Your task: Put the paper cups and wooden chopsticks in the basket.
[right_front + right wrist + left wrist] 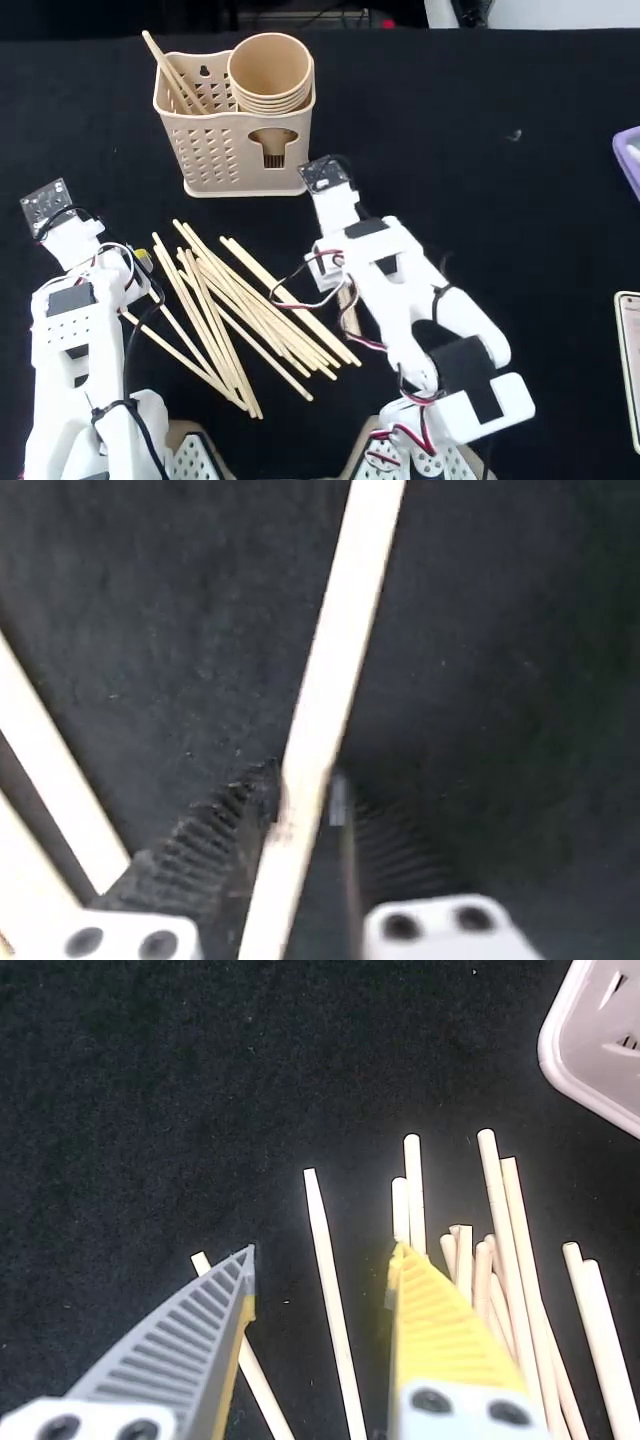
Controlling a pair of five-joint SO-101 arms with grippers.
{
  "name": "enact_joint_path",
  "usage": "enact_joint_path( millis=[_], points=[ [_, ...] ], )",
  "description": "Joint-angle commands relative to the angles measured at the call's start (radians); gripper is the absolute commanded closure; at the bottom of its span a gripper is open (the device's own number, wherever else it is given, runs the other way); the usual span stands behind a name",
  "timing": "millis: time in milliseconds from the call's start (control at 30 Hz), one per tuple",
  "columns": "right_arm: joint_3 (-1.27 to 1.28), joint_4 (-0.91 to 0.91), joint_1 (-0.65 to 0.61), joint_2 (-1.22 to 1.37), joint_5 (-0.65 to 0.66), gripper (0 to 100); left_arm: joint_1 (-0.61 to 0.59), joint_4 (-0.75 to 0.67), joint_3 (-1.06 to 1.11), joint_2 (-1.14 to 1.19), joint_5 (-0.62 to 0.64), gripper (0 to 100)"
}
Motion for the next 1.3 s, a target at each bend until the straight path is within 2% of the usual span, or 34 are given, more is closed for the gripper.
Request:
enact_joint_path(
  millis=[0,167,333,533,600,733,833,900,1033,1167,1267],
  points=[
    [-0.025,0.006,0.035,0.001,0.063,98.9,-0.007,-0.009,-0.004,-0.026,0.003,78],
    [-0.012,0.006,0.195,-0.058,0.137,98.8,-0.007,-0.009,-0.004,-0.026,0.003,78],
    [0.041,0.006,0.333,-0.242,0.184,98.8,-0.007,-0.009,-0.004,-0.026,0.003,78],
    [0.093,0.008,0.351,-0.591,0.166,98.8,-0.004,-0.011,-0.005,-0.026,0.003,78],
    [0.07,0.02,0.344,-0.734,0.106,98.8,-0.005,-0.011,-0.005,-0.026,0.003,78],
    [-0.045,0.055,0.255,-1.029,-0.006,98.8,-0.001,-0.011,-0.005,-0.026,0.005,78],
    [-0.124,0.005,0.08,-1.179,-0.064,98.8,0.001,-0.014,-0.005,-0.026,0.006,78],
    [-0.148,-0.101,-0.057,-1.201,-0.089,98.8,0.001,-0.012,-0.005,-0.026,0.006,78],
    [-0.145,-0.4,-0.219,-1.11,-0.097,98.8,-0.002,-0.011,-0.004,-0.026,0.003,78],
    [-0.174,-0.687,-0.269,-0.891,-0.094,98.8,-0.005,-0.011,-0.004,-0.026,0.003,78],
    [-0.268,-0.813,-0.276,-0.674,-0.094,98.8,-0.005,-0.011,-0.004,-0.026,0.003,78]
  ],
)
